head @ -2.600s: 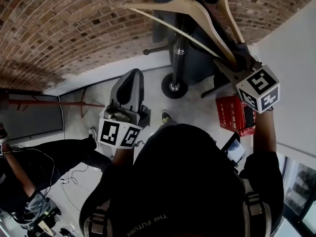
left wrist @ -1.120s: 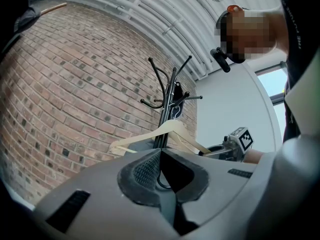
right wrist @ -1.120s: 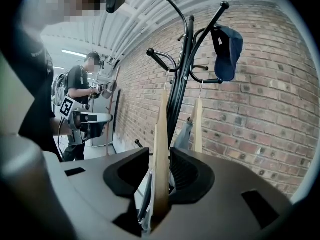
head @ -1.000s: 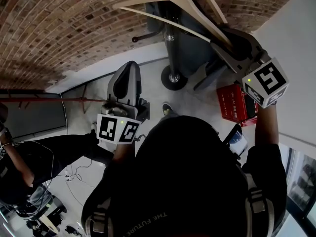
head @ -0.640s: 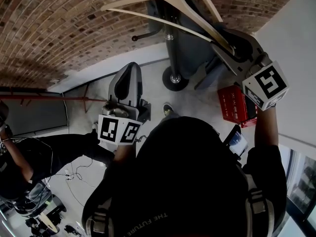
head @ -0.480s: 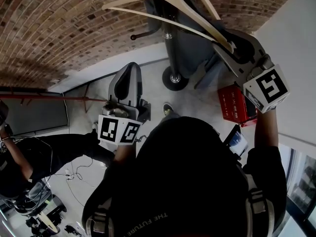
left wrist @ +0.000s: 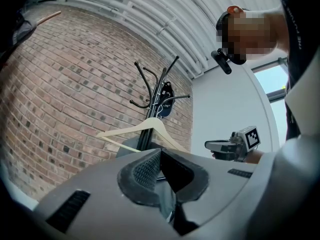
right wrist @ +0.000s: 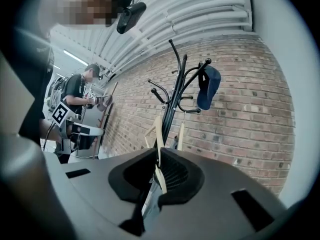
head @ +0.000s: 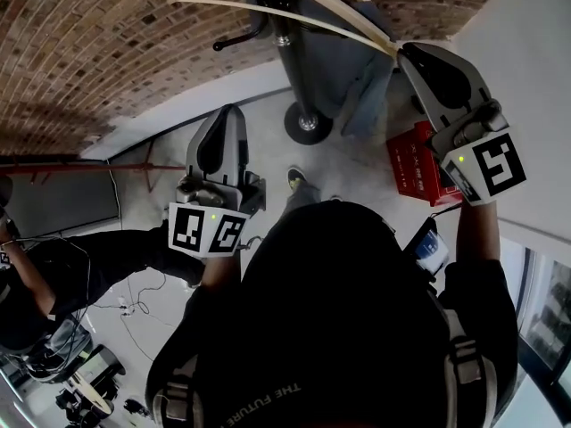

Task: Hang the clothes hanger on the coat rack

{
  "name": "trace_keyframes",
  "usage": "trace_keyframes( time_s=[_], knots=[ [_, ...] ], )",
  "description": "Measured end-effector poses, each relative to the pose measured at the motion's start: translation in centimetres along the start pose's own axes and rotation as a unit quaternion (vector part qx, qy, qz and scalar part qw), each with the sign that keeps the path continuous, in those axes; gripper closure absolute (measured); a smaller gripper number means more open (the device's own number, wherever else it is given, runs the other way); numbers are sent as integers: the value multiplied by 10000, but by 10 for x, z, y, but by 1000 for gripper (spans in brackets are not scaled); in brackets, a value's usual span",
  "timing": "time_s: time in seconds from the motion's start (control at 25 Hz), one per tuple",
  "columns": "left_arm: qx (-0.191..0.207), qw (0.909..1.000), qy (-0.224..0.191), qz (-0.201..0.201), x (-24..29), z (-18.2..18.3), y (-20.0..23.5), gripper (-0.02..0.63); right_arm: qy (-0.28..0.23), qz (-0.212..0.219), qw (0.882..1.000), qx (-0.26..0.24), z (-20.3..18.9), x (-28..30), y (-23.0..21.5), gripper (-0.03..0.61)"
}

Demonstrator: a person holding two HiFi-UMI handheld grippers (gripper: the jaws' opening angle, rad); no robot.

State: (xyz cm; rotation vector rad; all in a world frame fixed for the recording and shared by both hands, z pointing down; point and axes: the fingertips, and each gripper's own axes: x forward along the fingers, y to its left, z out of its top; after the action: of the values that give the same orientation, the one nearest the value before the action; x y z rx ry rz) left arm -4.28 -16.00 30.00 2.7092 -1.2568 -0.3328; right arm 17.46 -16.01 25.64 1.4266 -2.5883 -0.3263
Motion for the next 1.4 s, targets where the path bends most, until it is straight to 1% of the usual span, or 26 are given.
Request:
trace_keyframes(
  time_s=[0.28, 0.48, 0.64, 0.76, 1.08, 1.4],
  knots=[
    [-3, 10000, 60, 59, -22, -12, -32, 595, -112, -134, 9995, 250, -10, -41, 1, 555],
    [-18, 9999, 117, 125, -39, -21, -53, 595, 64, -184, 9995, 233, -27, -63, 8, 560],
    [-2, 9996, 164, 208, -49, -27, -64, 595, 99, -108, 9994, 320, -35, -73, 13, 560],
    [30, 9997, 176, 172, -53, -29, -72, 595, 97, -66, 9995, 300, -36, -82, 17, 560],
    [90, 9998, 113, 153, -59, -20, -72, 595, 107, 6, 9998, 178, -33, -80, 27, 560],
    [94, 9998, 115, 138, -63, -23, -72, 595, 105, 47, 9999, 106, -33, -79, 34, 560]
  ],
)
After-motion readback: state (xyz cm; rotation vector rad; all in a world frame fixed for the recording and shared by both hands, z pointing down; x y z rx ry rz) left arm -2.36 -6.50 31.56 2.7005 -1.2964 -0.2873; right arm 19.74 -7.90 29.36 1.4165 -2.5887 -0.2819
